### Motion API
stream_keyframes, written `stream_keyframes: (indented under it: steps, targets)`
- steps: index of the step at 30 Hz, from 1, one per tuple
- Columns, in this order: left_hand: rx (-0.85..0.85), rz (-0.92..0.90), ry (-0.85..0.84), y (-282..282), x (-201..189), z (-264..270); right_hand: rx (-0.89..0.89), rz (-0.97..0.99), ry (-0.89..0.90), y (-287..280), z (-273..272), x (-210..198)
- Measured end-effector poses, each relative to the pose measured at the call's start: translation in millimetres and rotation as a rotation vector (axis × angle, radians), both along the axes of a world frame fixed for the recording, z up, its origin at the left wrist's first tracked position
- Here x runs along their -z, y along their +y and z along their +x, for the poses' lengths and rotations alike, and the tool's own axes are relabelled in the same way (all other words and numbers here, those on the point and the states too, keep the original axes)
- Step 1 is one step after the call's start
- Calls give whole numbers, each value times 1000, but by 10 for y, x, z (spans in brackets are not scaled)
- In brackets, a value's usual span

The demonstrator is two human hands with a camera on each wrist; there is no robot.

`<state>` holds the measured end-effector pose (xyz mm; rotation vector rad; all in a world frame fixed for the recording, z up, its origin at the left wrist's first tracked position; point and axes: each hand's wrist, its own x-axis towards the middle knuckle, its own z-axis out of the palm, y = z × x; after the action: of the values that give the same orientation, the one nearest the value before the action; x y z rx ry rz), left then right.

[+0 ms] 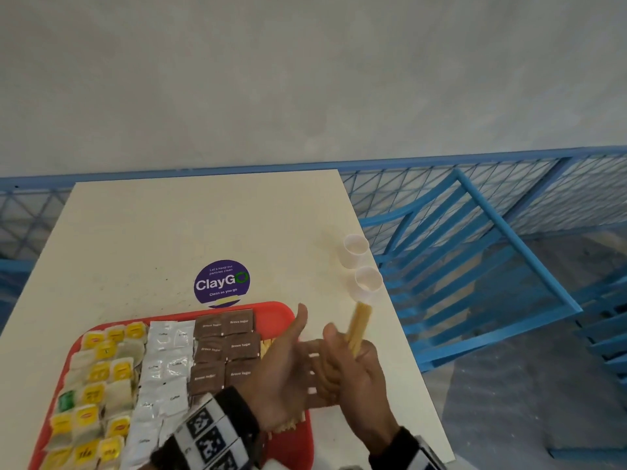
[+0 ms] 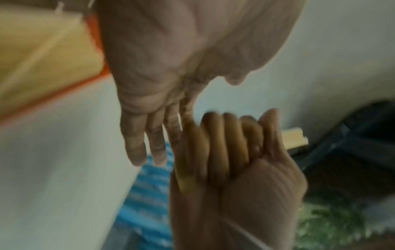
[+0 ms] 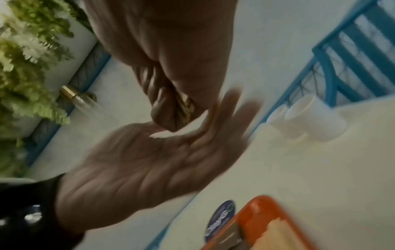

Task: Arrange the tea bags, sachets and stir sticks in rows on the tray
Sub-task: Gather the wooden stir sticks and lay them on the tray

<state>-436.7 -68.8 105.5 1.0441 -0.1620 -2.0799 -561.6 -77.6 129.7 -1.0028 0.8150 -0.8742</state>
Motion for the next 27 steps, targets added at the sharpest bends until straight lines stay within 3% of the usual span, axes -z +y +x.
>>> stream_keyframes:
  steps: [1, 3, 5, 8, 10, 12, 14, 16, 18, 21, 24, 27]
  targets:
    - [39, -62, -134, 37, -45, 106, -114, -85, 132, -13, -66, 41]
    - [160, -207, -347, 126, -96, 328, -380, -389, 646, 4, -220, 225]
    - [465, -402, -645, 237, -190, 462, -604, -524, 1081, 100, -262, 362]
    - [1102, -695, -1236, 442, -145, 425, -799, -424, 1346, 245, -123, 394]
    - [1233, -769, -1498, 536, -58, 300, -842, -399, 1404, 311, -12, 385]
    - [1311, -779, -1663, 588, 25, 225, -852, -409, 1401, 358, 54, 370]
    - [1333, -781, -1720, 610, 71, 235, -875, -378, 1321, 381, 76, 358]
    - [1328, -797, -1759, 622, 87, 315, -918, -305, 1112, 368, 72, 304]
    - [1366, -849, -1778, 625, 126, 407, -941, -113, 850, 356, 58, 298]
    - [1425, -1031, -1780, 585, 176, 533, -854, 161, 602, 365, 82, 344]
    - [1402, -1154, -1836, 525, 293, 636, -808, 185, 584, 374, 106, 461]
    - [1154, -1012, -1932, 470, 381, 715, -735, 141, 642, 288, 59, 532]
